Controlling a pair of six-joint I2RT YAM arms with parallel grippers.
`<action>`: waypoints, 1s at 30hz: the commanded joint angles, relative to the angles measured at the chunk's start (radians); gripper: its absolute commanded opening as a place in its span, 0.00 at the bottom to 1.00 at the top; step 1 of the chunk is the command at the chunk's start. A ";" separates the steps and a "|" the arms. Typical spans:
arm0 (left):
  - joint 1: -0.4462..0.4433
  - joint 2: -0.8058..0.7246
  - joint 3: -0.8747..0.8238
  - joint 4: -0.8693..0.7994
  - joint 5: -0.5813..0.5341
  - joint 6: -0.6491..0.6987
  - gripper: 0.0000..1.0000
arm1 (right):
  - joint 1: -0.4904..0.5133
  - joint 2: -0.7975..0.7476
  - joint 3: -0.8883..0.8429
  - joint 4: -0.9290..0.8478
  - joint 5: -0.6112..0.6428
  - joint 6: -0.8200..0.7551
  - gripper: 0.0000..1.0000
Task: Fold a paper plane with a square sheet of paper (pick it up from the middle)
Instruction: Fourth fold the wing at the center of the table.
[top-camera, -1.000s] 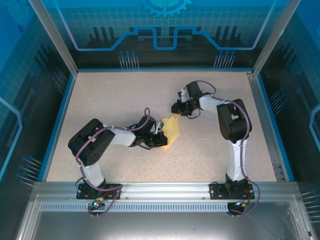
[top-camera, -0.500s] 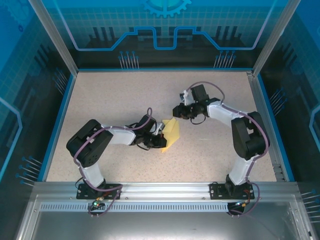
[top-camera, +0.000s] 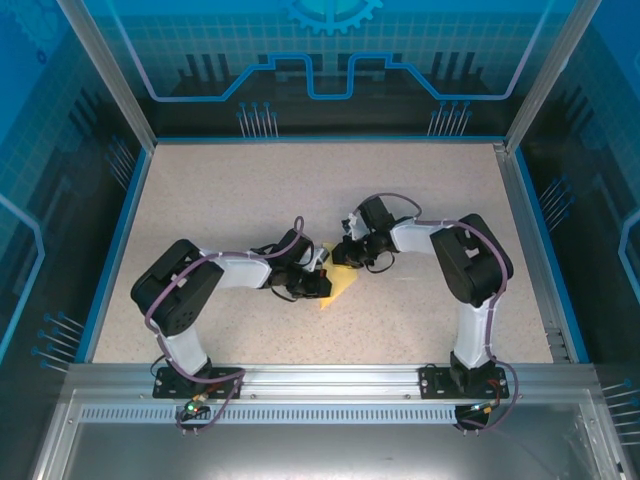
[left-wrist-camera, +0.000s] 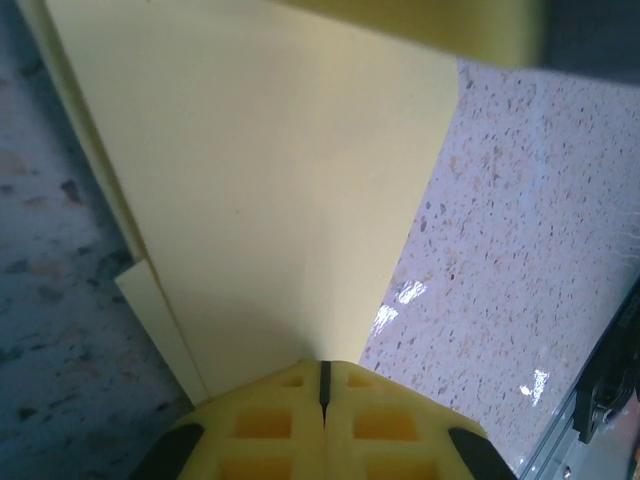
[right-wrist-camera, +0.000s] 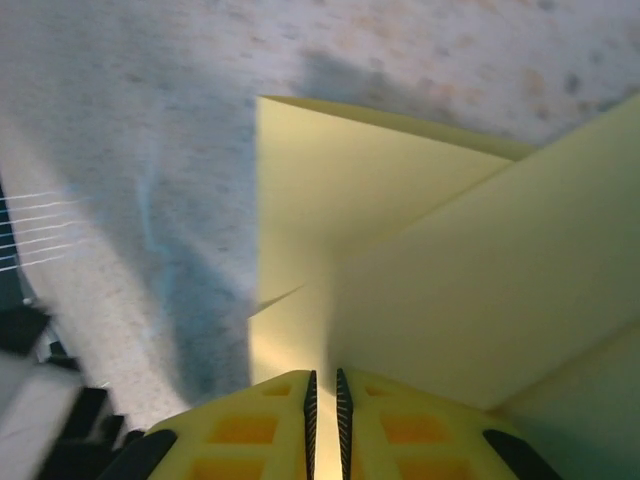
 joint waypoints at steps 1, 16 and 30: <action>-0.006 -0.029 0.003 -0.136 0.003 -0.036 0.00 | 0.010 0.037 -0.014 -0.006 0.049 -0.001 0.15; 0.050 -0.026 0.129 0.009 0.037 -0.246 0.10 | 0.015 0.047 -0.039 0.001 0.080 0.007 0.15; 0.048 0.071 0.131 -0.007 0.000 -0.250 0.06 | 0.015 0.060 -0.042 0.007 0.078 0.021 0.16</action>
